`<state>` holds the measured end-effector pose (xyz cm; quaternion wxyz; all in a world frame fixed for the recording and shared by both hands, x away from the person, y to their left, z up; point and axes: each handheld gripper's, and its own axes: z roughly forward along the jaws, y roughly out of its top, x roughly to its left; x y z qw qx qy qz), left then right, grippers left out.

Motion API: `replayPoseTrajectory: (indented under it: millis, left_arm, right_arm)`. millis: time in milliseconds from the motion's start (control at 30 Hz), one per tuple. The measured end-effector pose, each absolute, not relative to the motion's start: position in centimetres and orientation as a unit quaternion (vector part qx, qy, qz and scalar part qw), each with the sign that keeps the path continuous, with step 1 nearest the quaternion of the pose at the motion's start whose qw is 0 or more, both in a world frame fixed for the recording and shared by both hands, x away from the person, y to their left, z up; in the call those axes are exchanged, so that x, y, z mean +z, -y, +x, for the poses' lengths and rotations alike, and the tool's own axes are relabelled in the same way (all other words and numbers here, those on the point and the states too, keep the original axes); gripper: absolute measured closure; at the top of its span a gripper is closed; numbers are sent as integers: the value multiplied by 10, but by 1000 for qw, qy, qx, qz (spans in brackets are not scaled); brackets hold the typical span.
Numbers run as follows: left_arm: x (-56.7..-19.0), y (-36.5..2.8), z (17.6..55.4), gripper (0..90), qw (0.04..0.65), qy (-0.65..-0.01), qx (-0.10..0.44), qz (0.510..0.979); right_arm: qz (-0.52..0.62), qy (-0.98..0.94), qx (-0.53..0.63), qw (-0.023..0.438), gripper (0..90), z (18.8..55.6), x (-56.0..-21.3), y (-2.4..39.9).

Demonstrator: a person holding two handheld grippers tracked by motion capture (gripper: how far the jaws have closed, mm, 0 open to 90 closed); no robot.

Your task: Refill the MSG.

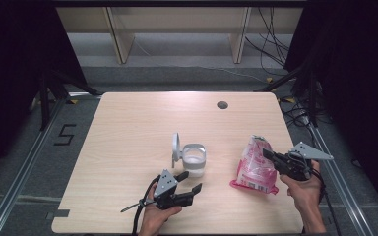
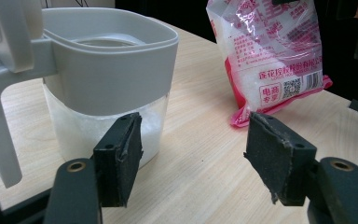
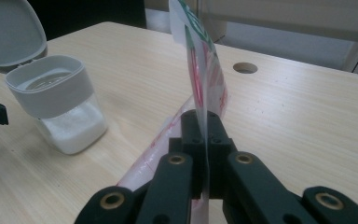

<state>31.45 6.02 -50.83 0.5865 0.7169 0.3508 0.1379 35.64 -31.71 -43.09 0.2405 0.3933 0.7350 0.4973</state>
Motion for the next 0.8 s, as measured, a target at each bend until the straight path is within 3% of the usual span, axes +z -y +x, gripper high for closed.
replayPoseTrajectory:
  millis: [800]
  left_arm:
    - [-510, -65, 316, 338, 579, -363, 143, 716]
  right_arm:
    - [439, -747, 439, 239, 873, 363, -455, 319]
